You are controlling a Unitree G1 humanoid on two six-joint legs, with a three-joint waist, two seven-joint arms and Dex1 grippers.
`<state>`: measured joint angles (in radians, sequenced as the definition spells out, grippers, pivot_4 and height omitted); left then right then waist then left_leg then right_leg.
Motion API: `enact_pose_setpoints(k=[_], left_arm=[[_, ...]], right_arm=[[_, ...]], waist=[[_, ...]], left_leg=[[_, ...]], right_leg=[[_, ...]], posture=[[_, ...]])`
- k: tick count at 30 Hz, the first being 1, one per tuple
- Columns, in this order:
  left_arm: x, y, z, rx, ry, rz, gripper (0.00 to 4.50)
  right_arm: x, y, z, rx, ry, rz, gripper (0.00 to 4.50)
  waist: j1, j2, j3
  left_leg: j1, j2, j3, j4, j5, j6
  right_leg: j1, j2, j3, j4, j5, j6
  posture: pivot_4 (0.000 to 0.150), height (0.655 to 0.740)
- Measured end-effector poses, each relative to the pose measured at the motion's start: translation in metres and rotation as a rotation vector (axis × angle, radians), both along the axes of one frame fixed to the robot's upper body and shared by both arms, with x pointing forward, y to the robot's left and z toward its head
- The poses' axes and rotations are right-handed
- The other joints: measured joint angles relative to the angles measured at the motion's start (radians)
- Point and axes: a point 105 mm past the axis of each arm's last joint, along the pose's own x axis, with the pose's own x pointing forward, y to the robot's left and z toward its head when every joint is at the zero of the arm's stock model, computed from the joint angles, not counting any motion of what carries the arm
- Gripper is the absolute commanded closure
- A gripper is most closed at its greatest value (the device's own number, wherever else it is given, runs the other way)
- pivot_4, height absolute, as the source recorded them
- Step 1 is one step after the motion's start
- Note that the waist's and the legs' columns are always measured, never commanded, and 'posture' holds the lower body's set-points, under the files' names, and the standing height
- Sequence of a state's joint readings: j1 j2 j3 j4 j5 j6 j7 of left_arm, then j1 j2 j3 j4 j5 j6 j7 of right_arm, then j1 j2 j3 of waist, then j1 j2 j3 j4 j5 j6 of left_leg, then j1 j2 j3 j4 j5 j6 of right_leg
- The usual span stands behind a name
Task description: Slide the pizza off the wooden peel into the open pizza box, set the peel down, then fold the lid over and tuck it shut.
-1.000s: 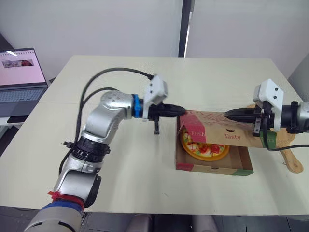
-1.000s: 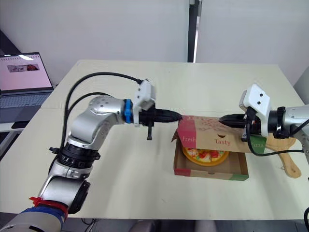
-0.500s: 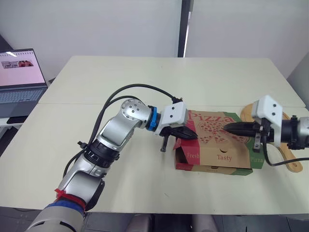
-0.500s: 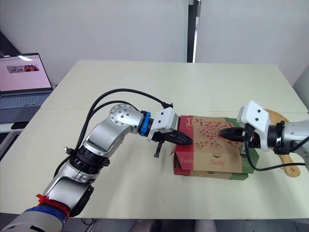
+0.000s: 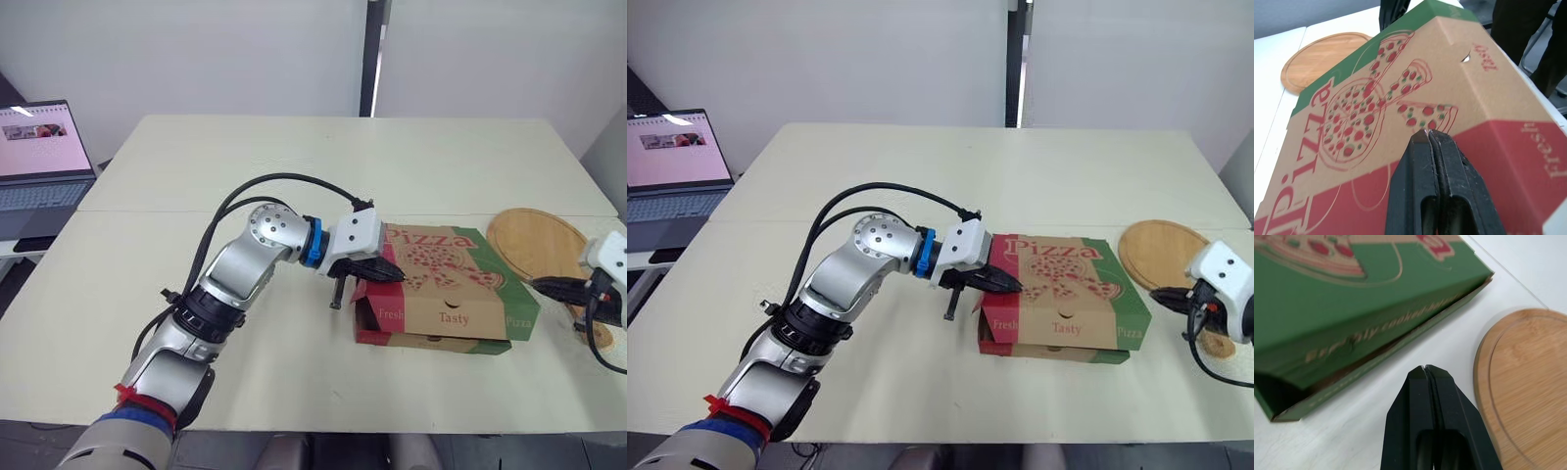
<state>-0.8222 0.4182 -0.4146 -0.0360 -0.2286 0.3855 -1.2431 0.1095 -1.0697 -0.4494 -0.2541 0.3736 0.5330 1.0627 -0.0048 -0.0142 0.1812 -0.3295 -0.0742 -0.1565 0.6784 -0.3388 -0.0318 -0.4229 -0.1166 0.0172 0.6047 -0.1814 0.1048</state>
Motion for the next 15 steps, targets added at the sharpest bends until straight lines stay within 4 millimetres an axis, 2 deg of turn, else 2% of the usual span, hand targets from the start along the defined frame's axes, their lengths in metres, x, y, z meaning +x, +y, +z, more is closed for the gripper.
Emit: enact_pose_setpoints(k=[3,15], left_arm=[[0.0,0.0,-0.001,-0.003,0.001,0.008,4.48],[0.0,0.0,-0.001,0.001,0.013,0.017,4.48]], right_arm=[[-0.001,0.002,-0.002,0.023,0.003,0.01,4.5],[-0.009,0.036,-0.016,0.205,0.084,0.034,4.5]], waist=[[0.002,0.0,0.0],[0.004,0.0,0.0]], left_leg=[[0.0,0.0,-0.001,0.001,0.0,0.001],[0.0,0.0,-0.001,0.001,0.0,0.001]], right_leg=[[0.001,0.0,0.0,0.0,-0.001,0.002],[0.001,0.0,0.0,0.0,0.001,-0.002]], posture=[[0.15,0.74],[0.15,0.74]])
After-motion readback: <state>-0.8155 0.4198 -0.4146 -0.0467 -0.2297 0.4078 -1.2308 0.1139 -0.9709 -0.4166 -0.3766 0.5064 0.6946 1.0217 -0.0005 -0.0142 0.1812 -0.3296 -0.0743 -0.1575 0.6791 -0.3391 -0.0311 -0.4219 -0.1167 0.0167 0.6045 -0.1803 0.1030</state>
